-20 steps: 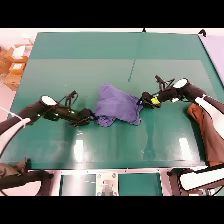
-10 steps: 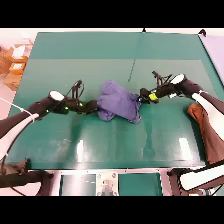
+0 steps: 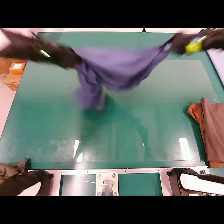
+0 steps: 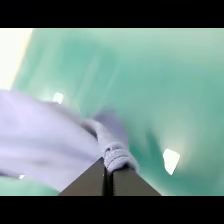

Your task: Fold the shirts.

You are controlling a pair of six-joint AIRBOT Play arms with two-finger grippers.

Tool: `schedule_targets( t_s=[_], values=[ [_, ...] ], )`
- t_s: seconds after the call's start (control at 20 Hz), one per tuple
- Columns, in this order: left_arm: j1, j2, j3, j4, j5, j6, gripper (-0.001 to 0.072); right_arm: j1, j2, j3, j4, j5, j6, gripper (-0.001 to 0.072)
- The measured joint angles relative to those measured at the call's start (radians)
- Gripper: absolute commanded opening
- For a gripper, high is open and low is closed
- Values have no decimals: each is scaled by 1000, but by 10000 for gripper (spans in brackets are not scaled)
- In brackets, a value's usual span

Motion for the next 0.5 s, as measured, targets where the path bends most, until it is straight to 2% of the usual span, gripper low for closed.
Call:
schedule_targets(
  t_s=[0.15, 0.25, 0.35, 0.5],
  values=[
    [0, 53, 246, 82, -149, 55, 30, -22, 158, 96, 0, 11, 5, 16],
    [0, 80, 327, 111, -209, 100, 30, -28, 234, 123, -8, 13, 7, 17],
    [0, 95, 353, 127, -250, 134, 30, -31, 281, 135, -12, 16, 8, 17],
    [0, 100, 278, 141, -263, 163, 30, -34, 311, 91, -17, 26, 9, 17]
  ],
)
